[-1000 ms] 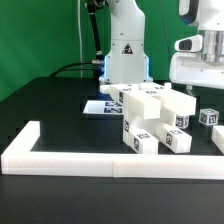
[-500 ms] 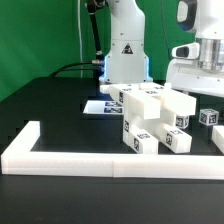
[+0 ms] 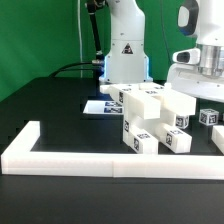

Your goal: Assemble chair

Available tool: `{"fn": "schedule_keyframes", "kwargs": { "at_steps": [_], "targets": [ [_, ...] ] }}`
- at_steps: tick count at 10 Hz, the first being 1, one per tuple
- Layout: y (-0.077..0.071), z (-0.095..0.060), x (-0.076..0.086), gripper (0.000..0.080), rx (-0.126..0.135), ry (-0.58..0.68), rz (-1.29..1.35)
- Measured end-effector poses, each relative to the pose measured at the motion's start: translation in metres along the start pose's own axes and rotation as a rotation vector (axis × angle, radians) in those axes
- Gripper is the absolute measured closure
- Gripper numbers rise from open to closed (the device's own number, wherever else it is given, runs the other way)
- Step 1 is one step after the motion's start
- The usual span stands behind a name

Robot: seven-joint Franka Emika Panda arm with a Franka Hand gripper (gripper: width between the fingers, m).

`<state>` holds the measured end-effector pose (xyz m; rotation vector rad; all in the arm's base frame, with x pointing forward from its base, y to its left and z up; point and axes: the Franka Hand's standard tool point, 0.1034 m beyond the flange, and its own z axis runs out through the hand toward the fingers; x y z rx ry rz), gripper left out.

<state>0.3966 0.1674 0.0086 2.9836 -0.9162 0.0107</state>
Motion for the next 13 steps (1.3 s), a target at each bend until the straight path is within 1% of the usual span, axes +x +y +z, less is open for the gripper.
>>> {"fn": "schedule_keyframes", "kwargs": {
  "at_steps": [1,3,7,9,11,13],
  "targets": [
    [0.0,0.0,0.0,0.025,0.0,0.0,-0.001],
    [0.0,0.001,-0.001,0.0517,-0.001,-0.001,-0.002],
    [-0.002,0.0,0.0,0.0512,0.001,0.0,-0.004],
    [-0.005,-0.007,0.006,0.0512,0.006,-0.004,-0.023],
    [-0.008,-0.023,0.012,0.0512,0.009,-0.026,-0.056],
    [-0.007,-0.052,0.022,0.0512,0.023,-0.058,-0.083]
  ]
}}
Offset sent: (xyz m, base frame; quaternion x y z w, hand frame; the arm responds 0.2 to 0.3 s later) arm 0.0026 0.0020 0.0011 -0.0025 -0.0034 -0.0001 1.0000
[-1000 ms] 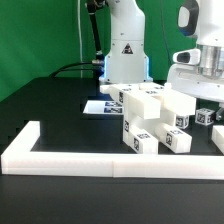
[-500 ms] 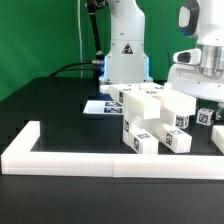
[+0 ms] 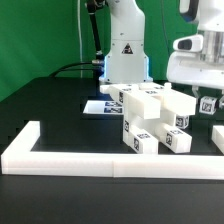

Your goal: Assemble chair

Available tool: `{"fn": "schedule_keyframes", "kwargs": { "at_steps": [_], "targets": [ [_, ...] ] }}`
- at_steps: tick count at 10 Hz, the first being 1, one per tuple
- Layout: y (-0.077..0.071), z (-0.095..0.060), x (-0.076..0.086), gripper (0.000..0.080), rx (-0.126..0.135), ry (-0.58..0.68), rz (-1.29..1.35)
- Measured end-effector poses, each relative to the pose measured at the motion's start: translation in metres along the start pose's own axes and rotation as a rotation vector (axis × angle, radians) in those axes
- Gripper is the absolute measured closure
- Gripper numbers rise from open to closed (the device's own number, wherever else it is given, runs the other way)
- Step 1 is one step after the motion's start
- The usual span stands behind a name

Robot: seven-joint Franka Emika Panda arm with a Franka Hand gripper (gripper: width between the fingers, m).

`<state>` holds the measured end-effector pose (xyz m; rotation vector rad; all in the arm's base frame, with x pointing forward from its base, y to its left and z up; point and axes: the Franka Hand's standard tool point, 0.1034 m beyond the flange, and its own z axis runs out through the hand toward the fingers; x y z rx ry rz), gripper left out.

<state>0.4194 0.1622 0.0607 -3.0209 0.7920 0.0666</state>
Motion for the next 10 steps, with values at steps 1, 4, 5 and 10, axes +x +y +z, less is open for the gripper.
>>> {"fn": "schedule_keyframes", "kwargs": {
  "at_steps": [1,4,5,10],
  "targets": [
    [0.001,-0.013,0.004,0.0512,0.004,-0.019,-0.001],
    [-0.004,-0.03,0.015,0.0512,0.004,-0.036,-0.003],
    [-0.003,-0.029,0.015,0.0512,0.003,-0.037,-0.003],
    [0.011,-0.072,0.06,0.0511,-0.015,-0.07,-0.186]
  ]
}}
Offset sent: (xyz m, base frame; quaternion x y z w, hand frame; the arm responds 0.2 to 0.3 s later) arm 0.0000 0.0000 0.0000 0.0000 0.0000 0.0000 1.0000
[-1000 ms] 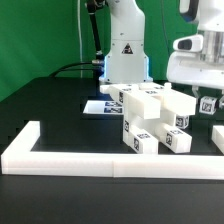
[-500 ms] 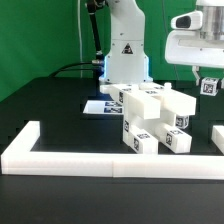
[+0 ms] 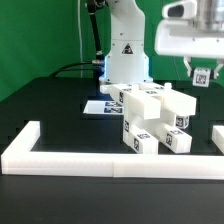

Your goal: Assemble chair

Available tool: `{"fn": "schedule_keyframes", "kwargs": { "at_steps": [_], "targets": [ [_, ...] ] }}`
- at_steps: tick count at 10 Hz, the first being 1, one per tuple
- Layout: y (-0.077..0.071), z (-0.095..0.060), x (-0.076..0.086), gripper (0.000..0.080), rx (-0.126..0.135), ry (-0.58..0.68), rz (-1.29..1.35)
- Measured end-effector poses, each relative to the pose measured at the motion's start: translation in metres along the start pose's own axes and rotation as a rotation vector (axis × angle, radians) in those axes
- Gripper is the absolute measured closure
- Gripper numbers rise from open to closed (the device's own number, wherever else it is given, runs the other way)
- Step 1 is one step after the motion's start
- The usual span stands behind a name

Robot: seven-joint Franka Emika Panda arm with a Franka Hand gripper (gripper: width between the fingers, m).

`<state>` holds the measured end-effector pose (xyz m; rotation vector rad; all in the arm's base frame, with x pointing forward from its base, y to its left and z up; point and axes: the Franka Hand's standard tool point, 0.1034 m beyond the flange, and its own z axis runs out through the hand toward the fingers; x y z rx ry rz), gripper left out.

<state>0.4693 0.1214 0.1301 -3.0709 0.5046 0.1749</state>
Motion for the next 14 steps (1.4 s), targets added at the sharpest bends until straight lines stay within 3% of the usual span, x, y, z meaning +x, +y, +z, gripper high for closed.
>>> {"fn": "schedule_keyframes", "kwargs": {
  "at_steps": [4,5,9,12,14],
  "targets": [
    [0.0,0.005,0.0,0.0511,-0.002,0.021,-0.023],
    [0.006,0.007,0.0,0.0511,-0.009,0.024,-0.086],
    [0.034,-0.008,0.022,0.0511,0.013,0.046,-0.213],
    [0.032,-0.006,0.021,0.0511,0.01,0.044,-0.209],
    [0.04,-0.009,0.027,0.0511,0.01,0.054,-0.27]
  ]
}}
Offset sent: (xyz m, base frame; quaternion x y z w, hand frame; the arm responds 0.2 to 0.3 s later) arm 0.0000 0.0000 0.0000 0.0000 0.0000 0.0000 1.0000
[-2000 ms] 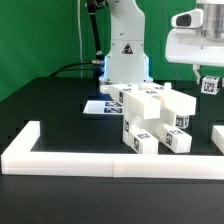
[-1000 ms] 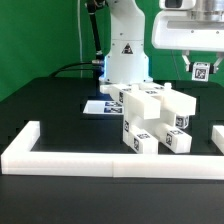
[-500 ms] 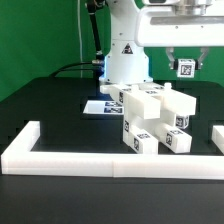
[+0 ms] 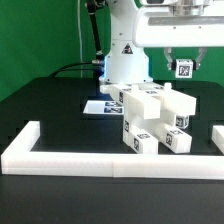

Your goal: Assemble chair

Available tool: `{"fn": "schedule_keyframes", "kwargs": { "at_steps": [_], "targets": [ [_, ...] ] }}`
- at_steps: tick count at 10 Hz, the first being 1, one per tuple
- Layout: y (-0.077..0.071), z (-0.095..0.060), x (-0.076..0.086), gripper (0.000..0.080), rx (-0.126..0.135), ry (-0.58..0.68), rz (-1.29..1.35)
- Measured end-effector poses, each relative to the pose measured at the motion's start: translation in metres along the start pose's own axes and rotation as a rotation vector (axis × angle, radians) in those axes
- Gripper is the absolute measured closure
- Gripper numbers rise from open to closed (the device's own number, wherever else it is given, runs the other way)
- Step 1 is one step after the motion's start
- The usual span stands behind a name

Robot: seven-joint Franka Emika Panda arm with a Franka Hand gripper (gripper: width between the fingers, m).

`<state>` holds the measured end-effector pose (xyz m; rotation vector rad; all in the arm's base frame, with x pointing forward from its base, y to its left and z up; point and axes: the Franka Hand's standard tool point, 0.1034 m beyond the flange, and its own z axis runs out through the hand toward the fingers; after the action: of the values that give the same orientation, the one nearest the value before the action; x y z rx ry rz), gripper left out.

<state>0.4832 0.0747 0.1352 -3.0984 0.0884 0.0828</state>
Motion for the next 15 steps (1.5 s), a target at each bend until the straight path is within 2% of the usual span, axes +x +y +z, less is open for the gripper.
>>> {"fn": "schedule_keyframes", "kwargs": {
  "at_steps": [2,6,10,15],
  "targets": [
    [0.007,0.001,0.005,0.0511,-0.004,0.017,-0.064],
    [0.008,0.003,0.005,0.0511,-0.006,0.017,-0.069],
    [0.017,0.007,0.01,0.0511,-0.014,0.013,-0.088],
    [0.018,0.01,0.01,0.0511,-0.019,0.012,-0.086]
  ]
}}
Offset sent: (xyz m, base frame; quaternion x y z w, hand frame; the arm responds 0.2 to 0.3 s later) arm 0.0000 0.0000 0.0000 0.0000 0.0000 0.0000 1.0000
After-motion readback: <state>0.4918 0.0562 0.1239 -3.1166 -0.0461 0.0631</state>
